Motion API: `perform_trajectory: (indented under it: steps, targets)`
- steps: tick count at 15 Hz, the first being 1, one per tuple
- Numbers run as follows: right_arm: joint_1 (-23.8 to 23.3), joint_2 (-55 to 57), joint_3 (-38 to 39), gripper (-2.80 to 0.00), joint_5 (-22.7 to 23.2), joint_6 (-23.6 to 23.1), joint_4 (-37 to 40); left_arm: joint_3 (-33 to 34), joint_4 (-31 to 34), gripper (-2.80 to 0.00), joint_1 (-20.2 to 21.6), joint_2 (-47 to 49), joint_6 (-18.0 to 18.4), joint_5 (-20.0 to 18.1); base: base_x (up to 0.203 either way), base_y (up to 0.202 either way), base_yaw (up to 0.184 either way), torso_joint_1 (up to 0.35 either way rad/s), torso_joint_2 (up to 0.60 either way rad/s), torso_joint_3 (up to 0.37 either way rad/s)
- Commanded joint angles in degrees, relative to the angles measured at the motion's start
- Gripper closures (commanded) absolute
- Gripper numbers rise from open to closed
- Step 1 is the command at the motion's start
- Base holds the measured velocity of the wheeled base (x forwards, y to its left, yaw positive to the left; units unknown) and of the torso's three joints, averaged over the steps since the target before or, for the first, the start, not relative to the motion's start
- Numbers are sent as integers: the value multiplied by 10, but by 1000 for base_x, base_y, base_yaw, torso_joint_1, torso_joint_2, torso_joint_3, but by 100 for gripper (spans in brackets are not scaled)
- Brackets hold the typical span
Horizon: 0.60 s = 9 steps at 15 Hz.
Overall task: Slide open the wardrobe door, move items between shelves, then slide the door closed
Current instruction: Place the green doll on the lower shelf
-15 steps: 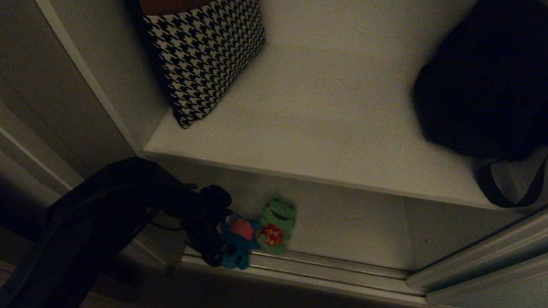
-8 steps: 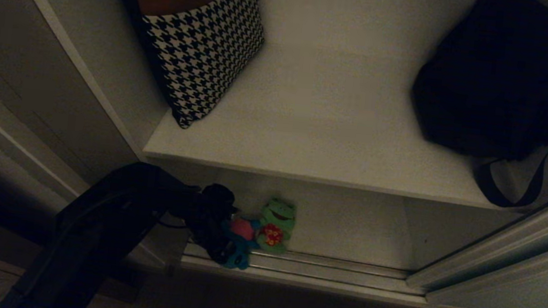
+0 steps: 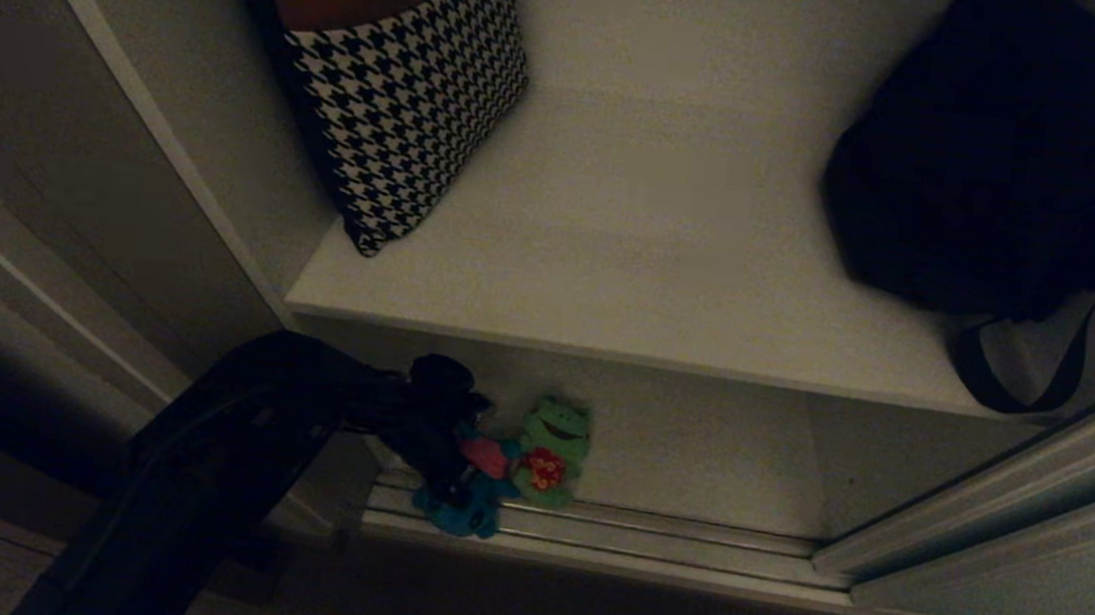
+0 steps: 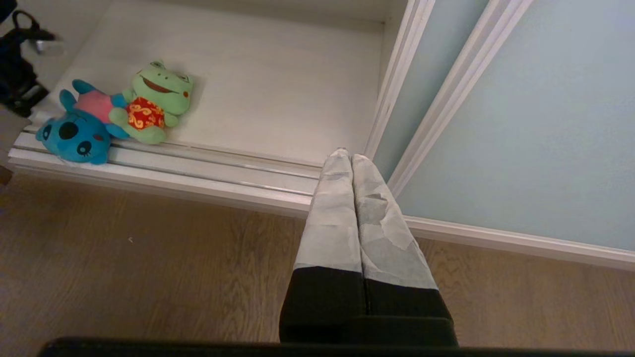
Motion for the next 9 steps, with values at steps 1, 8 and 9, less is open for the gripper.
perform_trajectory:
  steps: [1,8,9]
  targets:
    - [0,0,0,0,1,-1,0,-2,-56,0,1,11,2,1,0,0,0,0,0,0]
    - [0,0,0,0,1,-1,0,7,-90,0,16,8,10,39,0,0,0,0,0,0]
    - [0,0,0,0,1,-1,0,5,-88,0,20,6,18,37,0,0,0,0,0,0]
